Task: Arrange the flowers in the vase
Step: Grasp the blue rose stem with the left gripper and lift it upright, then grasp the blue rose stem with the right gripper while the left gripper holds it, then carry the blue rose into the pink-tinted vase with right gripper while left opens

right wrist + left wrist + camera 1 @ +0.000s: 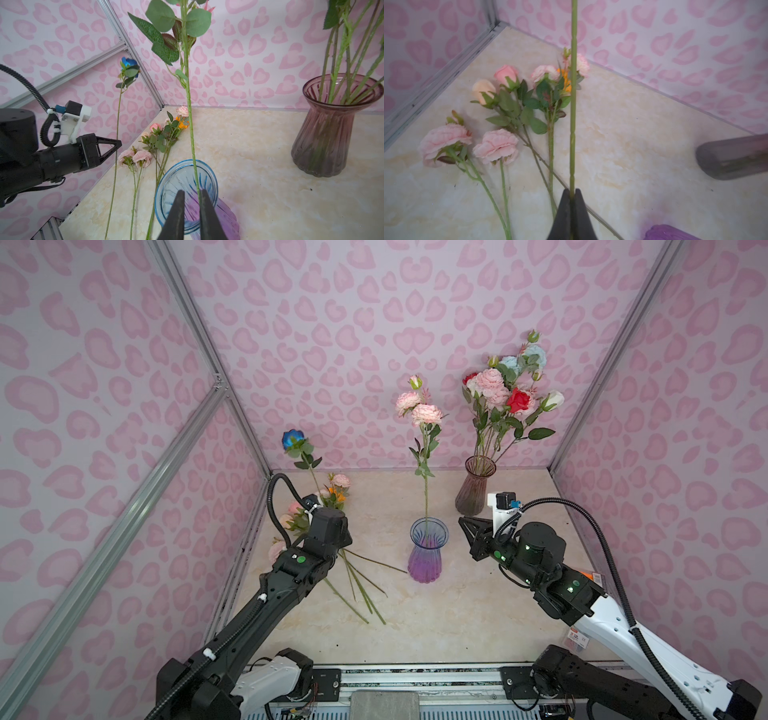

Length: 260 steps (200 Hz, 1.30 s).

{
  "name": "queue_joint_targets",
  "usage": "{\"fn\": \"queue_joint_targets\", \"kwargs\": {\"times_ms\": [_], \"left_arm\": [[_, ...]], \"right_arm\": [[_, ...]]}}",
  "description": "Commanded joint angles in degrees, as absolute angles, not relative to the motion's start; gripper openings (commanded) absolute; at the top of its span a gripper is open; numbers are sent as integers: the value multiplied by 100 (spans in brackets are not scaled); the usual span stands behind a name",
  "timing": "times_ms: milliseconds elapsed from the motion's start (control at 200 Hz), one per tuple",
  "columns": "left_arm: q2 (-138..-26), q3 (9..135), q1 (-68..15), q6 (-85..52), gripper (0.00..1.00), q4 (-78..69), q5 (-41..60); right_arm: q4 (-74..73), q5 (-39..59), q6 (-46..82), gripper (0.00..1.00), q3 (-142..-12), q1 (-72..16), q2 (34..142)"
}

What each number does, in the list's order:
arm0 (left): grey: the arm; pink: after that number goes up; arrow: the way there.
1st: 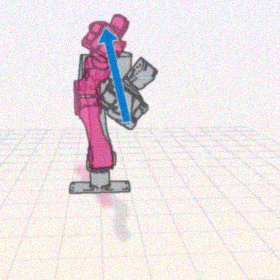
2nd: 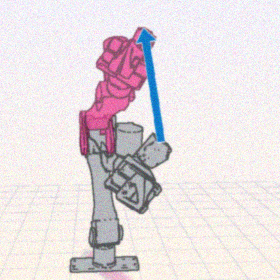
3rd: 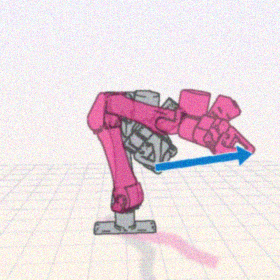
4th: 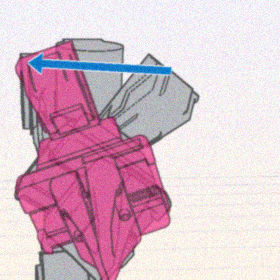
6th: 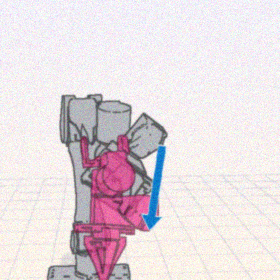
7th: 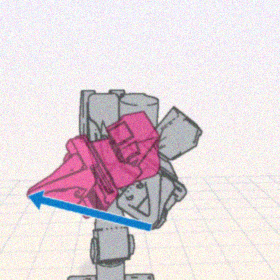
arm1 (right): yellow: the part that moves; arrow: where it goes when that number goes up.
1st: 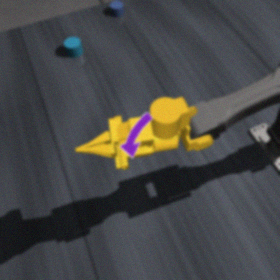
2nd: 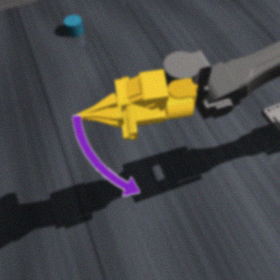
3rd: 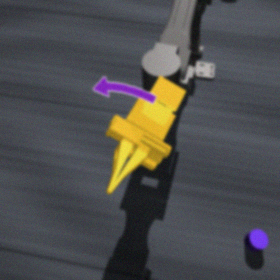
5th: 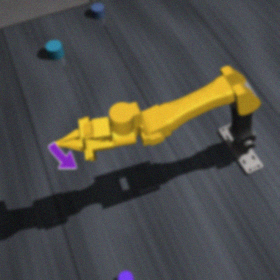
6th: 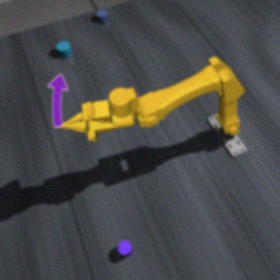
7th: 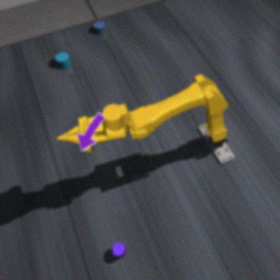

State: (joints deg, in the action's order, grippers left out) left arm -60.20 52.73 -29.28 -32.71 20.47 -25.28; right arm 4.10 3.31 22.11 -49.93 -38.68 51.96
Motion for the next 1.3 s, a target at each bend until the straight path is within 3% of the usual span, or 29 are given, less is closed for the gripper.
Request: {"fn": "queue_joint_targets", "kwargs": {"times_ms": [0, 210, 355, 535, 735, 840, 1015, 1080, 1185, 1295], "left_arm": [[-5513, 5142, -3366, -2174, 3, 1130, -2642], [-4517, 4661, -3908, -1189, 3, -132, -1108], [-4468, 4932, -4270, -1099, 3, -281, 3], [-4989, 5345, -4969, -843, 3, -297, 125], [-5253, 5482, -5115, -905, 3, -438, 272], [-5204, 5456, -5150, -923, 3, -471, 260], [-5148, 5449, -5159, -906, 3, -449, 220], [-5159, 5458, -5159, -938, 3, -416, 129], [-5144, 5446, -5159, -1090, 27, -336, -135], [-4970, 5312, -5159, -1213, 45, -247, -761]], "right_arm": [[291, 523, 2191, 21, -5159, -3882, 5242], [249, 843, 2127, 36, -5678, -3993, 5436], [94, 1359, 2280, 44, -6252, -4134, 5851], [-498, 1883, 2597, 48, -6759, -4438, 6445], [-701, 1891, 2586, 48, -7097, -4828, 6840], [-646, 1715, 2584, 41, -7168, -4873, 6925], [-697, 1722, 2560, 8, -7202, -4896, 6987], [-658, 1663, 2542, 2, -7217, -4909, 6983], [-611, 1503, 2408, 0, -7254, -4944, 6931], [-351, 1152, 2083, 0, -7422, -4946, 6860]]}}
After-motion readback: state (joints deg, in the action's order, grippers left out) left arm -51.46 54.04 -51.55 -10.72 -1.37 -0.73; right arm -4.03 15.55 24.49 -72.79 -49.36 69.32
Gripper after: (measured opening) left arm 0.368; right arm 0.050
